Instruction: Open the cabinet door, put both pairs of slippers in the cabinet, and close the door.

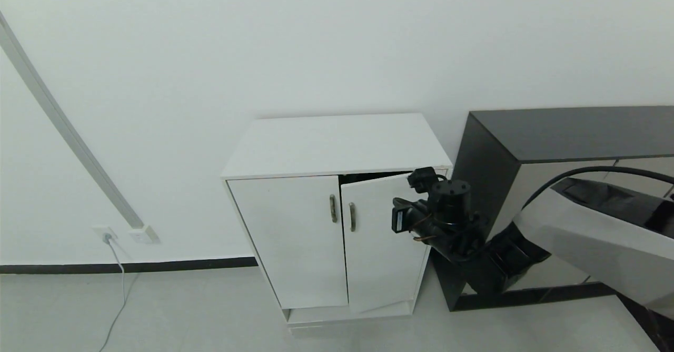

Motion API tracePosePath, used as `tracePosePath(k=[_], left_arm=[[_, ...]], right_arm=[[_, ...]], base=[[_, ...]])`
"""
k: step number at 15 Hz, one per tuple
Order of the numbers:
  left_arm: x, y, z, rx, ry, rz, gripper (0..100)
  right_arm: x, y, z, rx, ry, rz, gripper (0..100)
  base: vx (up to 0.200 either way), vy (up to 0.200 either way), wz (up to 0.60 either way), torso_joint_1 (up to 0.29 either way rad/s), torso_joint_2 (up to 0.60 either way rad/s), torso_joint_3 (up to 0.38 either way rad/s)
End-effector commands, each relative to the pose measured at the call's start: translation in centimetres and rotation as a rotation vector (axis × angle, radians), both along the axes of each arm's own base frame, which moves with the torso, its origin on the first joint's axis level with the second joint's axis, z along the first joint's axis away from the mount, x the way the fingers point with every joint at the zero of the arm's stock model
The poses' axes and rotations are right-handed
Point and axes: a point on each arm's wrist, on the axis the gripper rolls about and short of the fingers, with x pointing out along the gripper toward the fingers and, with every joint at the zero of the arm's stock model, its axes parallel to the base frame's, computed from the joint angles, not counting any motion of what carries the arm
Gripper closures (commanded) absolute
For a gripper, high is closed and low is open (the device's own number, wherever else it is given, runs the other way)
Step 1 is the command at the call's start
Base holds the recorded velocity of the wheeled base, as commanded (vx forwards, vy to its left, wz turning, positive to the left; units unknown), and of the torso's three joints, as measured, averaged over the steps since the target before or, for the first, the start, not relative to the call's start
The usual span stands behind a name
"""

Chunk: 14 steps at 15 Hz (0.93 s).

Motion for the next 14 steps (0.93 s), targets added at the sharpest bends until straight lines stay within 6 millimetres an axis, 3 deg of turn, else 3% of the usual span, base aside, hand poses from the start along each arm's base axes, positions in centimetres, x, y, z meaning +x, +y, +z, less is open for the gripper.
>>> tracePosePath(k=[1, 2, 3, 4, 5, 6, 11, 14], left_arm=[[0.0, 0.0, 0.0, -0.001, 0.001, 0.000, 100], [0.0, 0.0, 0.0, -0.001, 0.001, -0.001, 100], [0.0, 0.0, 0.0, -0.001, 0.001, -0.001, 100], [0.0, 0.0, 0.0, -0.001, 0.001, -0.001, 100], [0.0, 0.0, 0.0, 0.001, 0.001, -0.001, 100], [0.0, 0.0, 0.0, 0.001, 0.001, -0.003, 100], [0.0, 0.0, 0.0, 0.004, 0.002, -0.004, 100], [0.0, 0.0, 0.0, 0.004, 0.002, -0.004, 100]], right_arm=[[-5.1, -1.7, 1.5, 0.023, -0.008, 0.150, 100], [-6.8, -2.4, 1.5, 0.027, 0.000, 0.206, 100], [-9.9, -3.7, 1.3, 0.031, 0.025, 0.295, 100], [-10.1, -3.7, 1.2, 0.031, 0.028, 0.297, 100], [-13.0, -4.4, 1.1, 0.059, 0.042, 0.335, 100], [-13.8, -4.9, 0.8, 0.053, 0.052, 0.340, 100], [-14.2, -5.0, 0.0, 0.042, 0.076, 0.342, 100], [-14.0, -4.7, -0.3, 0.039, 0.080, 0.345, 100]], base=[[0.000, 0.000, 0.00, 0.000, 0.00, 0.000], [0.000, 0.000, 0.00, 0.000, 0.00, 0.000], [0.000, 0.000, 0.00, 0.000, 0.00, 0.000], [0.000, 0.000, 0.00, 0.000, 0.00, 0.000], [0.200, 0.000, 0.00, 0.002, 0.00, -0.002], [0.200, 0.000, 0.00, -0.007, 0.00, 0.007], [0.200, 0.000, 0.00, 0.003, 0.00, 0.004], [0.000, 0.000, 0.00, 0.000, 0.00, 0.000]])
